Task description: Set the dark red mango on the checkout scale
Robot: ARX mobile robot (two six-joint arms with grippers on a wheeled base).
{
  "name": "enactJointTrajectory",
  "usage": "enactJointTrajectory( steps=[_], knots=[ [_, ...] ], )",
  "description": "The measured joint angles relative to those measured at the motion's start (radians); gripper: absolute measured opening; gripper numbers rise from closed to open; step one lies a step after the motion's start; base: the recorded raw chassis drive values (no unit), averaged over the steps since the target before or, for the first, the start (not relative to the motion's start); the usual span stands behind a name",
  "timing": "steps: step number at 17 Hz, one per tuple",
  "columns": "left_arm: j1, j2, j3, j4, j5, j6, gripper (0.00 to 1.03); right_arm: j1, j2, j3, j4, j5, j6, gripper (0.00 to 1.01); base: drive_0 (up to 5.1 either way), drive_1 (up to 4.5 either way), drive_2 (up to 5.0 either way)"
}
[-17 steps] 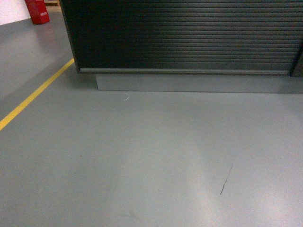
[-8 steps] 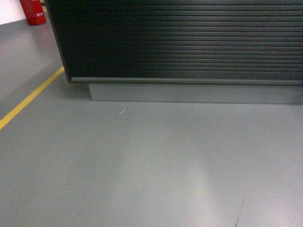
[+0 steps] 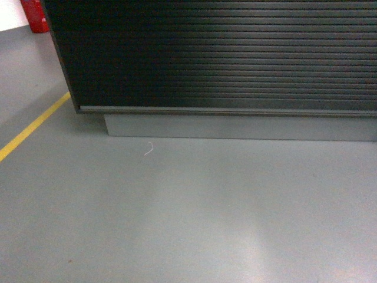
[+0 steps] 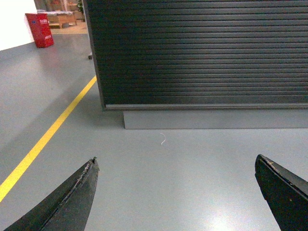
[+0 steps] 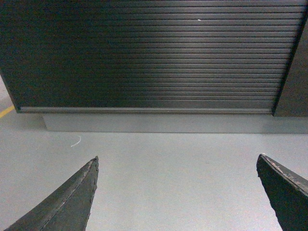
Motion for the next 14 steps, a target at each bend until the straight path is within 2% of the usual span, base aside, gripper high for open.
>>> enactJointTrajectory(
  steps=[14],
  knots=[
    [0.0,0.0,0.0,-0.001,0.0,0.0,0.98,0.0,0.0,0.0,-0.002,0.0,0.0,0.98,0.0,3.66,-3.7]
  ],
)
